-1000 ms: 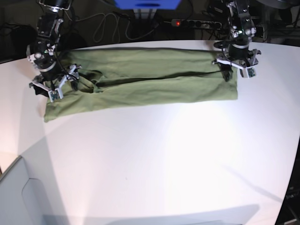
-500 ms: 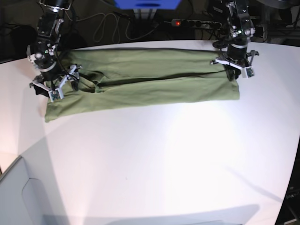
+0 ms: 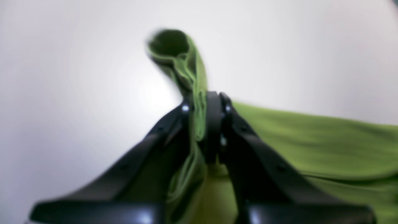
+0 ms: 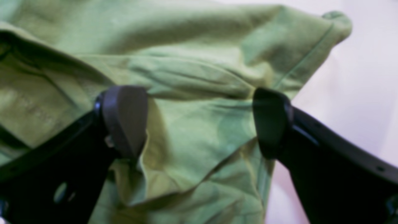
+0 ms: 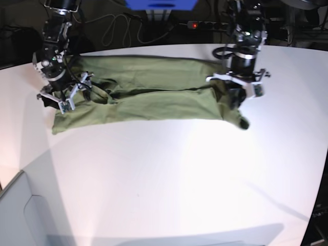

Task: Fold the T-shirt properly
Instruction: 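Carry the strip end with the left gripper over onto the right gripper's end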

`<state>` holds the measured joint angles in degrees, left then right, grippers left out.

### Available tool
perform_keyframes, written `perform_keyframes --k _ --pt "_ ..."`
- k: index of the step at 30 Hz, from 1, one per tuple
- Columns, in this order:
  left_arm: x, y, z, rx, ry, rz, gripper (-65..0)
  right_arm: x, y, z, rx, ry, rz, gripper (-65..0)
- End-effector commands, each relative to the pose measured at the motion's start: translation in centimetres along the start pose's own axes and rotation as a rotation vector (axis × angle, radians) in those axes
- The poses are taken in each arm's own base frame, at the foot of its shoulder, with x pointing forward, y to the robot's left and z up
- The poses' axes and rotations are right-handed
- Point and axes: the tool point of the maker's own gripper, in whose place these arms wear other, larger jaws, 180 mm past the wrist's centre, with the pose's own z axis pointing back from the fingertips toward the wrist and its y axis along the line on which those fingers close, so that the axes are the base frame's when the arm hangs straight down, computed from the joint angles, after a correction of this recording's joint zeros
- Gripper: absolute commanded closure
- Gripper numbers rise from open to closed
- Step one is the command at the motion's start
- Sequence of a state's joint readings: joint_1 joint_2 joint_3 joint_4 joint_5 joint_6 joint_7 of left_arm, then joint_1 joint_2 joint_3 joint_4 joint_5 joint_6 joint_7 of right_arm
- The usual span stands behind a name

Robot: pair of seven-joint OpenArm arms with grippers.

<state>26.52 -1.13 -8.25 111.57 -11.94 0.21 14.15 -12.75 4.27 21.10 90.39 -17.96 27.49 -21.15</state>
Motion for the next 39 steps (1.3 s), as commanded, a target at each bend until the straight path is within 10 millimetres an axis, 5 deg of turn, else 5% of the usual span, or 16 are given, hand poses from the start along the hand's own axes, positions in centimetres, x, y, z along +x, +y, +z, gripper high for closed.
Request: perform_keyframes --k 1,8,15,24,32,39 --pt "0.7 -1.3 0.1 -0.036 -0.027 -0.006 0.0 -0.6 0.1 0.1 0.004 0.029 0.020 -51.8" --pt "-2.9 -12.1 -0.5 -0.284 0.044 -0.109 0.0 -0.6 0.1 0.1 0.004 0.029 0.020 -51.8" --pt "-6.5 -17.4 -1.9 -0.389 0.115 -0.159 0.0 -0.4 0.0 0.2 0.002 0.025 0.023 -51.8" --pt "-7.8 -21.0 -2.7 -0.489 0.139 -0.199 0.0 -0.2 -0.1 0.2 0.000 0.020 0.024 -51.8" --pt "-8.3 -21.3 -2.7 -0.499 0.155 -0.204 0.0 1.3 -0.9 0.8 -0.029 -0.016 0.039 -51.8" --pt "-7.3 -21.4 -2.2 -0.502 0.127 -0.189 -19.7 5.6 -2.1 3.2 -0.093 -0.126 0.100 -52.2"
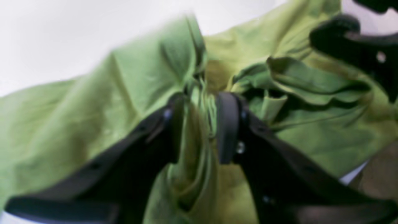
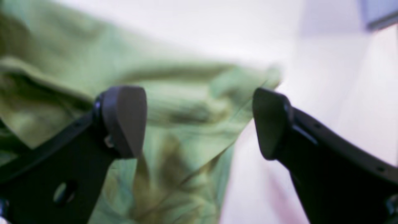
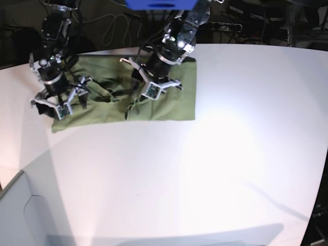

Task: Fold the T-shirt properly
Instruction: 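Carry the strip end with the left gripper over onto the right gripper's end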

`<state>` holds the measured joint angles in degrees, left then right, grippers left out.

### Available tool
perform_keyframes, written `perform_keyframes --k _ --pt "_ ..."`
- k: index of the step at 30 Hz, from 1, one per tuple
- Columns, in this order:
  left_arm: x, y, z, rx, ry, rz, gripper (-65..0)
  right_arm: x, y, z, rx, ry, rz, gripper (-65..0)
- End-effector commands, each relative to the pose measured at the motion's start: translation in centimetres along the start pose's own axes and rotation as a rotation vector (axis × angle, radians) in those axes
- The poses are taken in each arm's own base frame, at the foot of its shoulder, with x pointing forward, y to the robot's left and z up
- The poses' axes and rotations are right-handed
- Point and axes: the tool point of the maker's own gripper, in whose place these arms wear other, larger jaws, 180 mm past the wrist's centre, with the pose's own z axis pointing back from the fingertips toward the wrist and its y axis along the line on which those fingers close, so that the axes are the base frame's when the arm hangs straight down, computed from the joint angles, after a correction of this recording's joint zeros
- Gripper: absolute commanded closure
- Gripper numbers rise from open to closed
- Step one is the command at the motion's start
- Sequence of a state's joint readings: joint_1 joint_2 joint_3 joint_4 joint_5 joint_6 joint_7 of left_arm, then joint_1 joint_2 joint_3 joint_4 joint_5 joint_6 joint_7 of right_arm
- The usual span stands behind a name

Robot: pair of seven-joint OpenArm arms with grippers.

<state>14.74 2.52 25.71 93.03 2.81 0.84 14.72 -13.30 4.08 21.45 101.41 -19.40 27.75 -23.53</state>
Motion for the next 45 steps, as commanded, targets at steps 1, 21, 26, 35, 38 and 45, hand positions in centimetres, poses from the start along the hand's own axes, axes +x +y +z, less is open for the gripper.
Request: perform_keyframes --k 1,21,26,35,38,45 --pt "2.3 -0.5 0.2 -0.013 -0.072 0.007 -21.6 1.3 -0.7 0.6 -0.017 -0.045 0.012 -52.2" --pt "0.0 7.6 3.6 0.172 -0.028 -0.022 -35.0 -5.3 -1.4 -1.0 0.026 0.092 -0.321 -52.3" --pt "-1.7 8.1 3.4 0.183 0.016 -0.012 -35.0 -7.6 -1.4 -1.6 0.029 0.144 -0.376 -51.9" --pt "-3.7 8.3 2.5 0.183 0.069 0.001 -35.0 -7.6 1.0 -2.2 0.094 0.159 -0.355 -22.8" --pt "-3.9 8.3 2.5 0.183 0.072 0.001 -35.0 -7.3 1.2 -2.3 0.101 0.154 -0.347 -5.6" --pt "-4.0 8.3 2.5 0.183 0.077 0.002 -35.0 -3.4 -0.7 -1.2 0.048 0.055 -0.281 0.0"
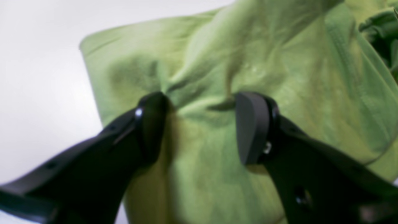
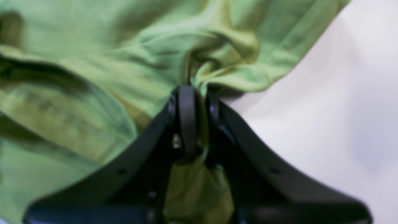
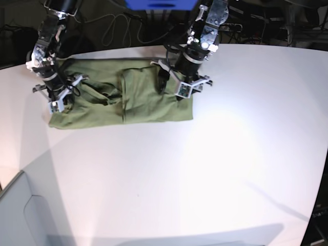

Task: Fold the T-shirt properly
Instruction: 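Carry the strip end with the left gripper over onto the right gripper's end, then lift the folded bundle with both grippers and fold it over again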

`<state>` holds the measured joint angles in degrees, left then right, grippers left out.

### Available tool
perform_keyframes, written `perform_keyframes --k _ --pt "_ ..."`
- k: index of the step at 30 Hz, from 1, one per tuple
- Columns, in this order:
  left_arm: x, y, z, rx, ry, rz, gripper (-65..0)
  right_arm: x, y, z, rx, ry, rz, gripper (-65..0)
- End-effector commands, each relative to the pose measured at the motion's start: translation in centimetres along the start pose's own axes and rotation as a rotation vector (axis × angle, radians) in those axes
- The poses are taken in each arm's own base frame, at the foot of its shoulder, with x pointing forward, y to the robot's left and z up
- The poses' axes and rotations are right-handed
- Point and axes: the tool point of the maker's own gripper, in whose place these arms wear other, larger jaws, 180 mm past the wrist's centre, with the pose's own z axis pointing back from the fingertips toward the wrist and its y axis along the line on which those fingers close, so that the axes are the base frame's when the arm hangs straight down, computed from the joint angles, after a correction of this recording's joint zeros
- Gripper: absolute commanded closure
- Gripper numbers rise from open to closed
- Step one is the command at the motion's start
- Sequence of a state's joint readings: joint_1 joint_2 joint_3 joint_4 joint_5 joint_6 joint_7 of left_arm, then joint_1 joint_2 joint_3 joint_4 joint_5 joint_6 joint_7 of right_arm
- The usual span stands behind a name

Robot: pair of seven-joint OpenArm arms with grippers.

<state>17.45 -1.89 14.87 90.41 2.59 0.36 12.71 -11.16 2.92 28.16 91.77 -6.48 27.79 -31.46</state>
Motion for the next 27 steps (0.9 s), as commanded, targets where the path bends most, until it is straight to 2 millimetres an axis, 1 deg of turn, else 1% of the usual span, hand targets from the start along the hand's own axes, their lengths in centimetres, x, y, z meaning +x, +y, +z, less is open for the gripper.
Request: perform_keyframes --k 1,3,4,6,8,10,13,18,21,22,24,25,27 --pt "0.3 -0.1 0.1 -0.001 -0.008 0.006 -35.0 3.1 -0.6 0.9 -0.017 -0.098 0.032 0.0" --pt "0.2 -0.2 0.1 -0.003 -0.006 0.006 -35.0 4.9 -0.5 2.0 -0.032 -0.146 0.066 0.0" --pt "0.2 -0.2 0.1 -0.003 -0.005 0.006 -35.0 5.9 0.1 2.5 -0.026 -0.172 0.093 0.0" --pt "0.2 -0.2 0.1 -0.003 -0.005 0.006 -35.1 7.8 1.8 3.5 -0.001 -0.221 0.155 0.0" --pt "0.2 -0.2 0.1 -0.003 -0.005 0.006 -35.1 8.9 3.4 4.3 0.023 -0.254 0.197 0.0" --pt "0.2 -0.2 0.1 -0.003 -0.005 0.006 -35.2 9.8 5.7 5.0 0.068 -0.286 0.240 0.0" --pt "0.1 -0.2 0.1 -0.003 -0.003 0.006 -35.2 10.0 8.7 5.3 0.114 -0.289 0.328 0.0" --pt "0.1 -0.1 0.0 -0.002 0.001 0.006 -35.2 9.7 14.3 4.9 0.202 -0.274 0.496 0.0" --pt "0.0 -0.1 0.0 -0.002 0.003 0.006 -35.2 10.0 18.2 5.2 0.290 -0.301 0.551 0.0" --pt "0.0 -0.1 0.0 -0.002 0.003 0.006 -35.2 10.4 19.3 5.4 0.315 -0.321 0.563 0.0" --pt "0.0 0.0 0.1 0.000 0.004 0.002 -35.2 11.1 21.0 5.6 0.355 -0.348 0.584 0.0" --pt "0.0 0.1 0.1 0.001 0.005 0.001 -35.2 11.0 22.0 5.5 0.379 -0.349 0.580 0.0" --pt "-0.1 0.2 0.1 0.002 0.007 -0.002 -35.2 11.3 23.2 5.2 0.407 -0.355 0.580 0.0"
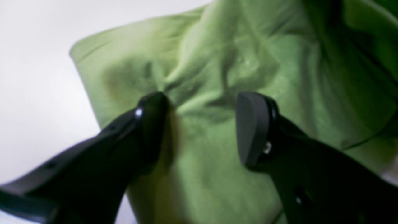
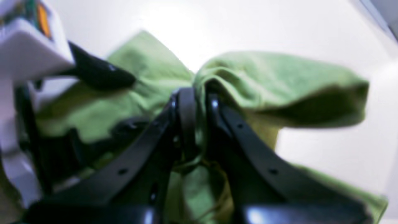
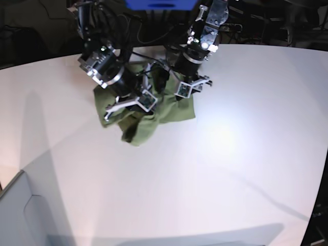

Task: Fold the T-shirt properly
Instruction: 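Lift the folded bundle with both grippers and fold it over again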

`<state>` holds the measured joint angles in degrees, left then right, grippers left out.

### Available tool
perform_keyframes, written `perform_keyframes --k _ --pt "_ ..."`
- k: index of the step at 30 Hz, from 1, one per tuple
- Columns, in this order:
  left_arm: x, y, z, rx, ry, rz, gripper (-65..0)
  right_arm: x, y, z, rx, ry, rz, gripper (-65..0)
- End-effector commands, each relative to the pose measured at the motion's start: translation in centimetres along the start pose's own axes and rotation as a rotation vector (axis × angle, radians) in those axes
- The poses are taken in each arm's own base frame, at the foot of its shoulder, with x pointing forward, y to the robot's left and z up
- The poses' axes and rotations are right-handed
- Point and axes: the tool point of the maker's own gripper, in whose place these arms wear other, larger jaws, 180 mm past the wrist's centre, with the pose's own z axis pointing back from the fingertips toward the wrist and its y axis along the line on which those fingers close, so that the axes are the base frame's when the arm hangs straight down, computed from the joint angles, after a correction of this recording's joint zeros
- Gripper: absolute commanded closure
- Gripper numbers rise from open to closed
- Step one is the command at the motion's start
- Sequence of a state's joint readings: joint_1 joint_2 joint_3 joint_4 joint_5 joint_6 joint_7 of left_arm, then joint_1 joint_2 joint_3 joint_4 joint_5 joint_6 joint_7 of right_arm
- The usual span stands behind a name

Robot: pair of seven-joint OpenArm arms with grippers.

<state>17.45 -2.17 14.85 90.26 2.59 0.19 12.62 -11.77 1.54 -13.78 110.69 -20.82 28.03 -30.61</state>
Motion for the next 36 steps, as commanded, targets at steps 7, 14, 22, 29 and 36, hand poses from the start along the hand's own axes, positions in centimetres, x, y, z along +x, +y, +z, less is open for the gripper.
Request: perform_keyframes --k 7,14,22,29,36 --pt "0.1 0.1 0.1 0.008 0.004 0.004 -35.2 2.1 3.5 -2.1 0.123 -0.060 0.043 0.0" --pt "2.7 -0.1 0.8 0.008 -0.067 0.006 -35.2 2.4 3.9 -2.1 0.133 -0.067 0.047 -0.1" --pt "6.0 -0.5 3.8 0.008 -0.162 0.006 -35.2 2.2 3.3 -2.2 0.125 -0.062 0.063 -0.1" --pt "5.0 3.4 6.6 0.132 -0.148 0.042 -35.0 2.4 3.3 -2.2 0.125 -0.065 0.065 -0.1" --pt "3.7 5.9 7.6 0.203 -0.117 0.046 -34.9 2.3 3.3 -2.2 0.125 -0.063 0.065 -0.1"
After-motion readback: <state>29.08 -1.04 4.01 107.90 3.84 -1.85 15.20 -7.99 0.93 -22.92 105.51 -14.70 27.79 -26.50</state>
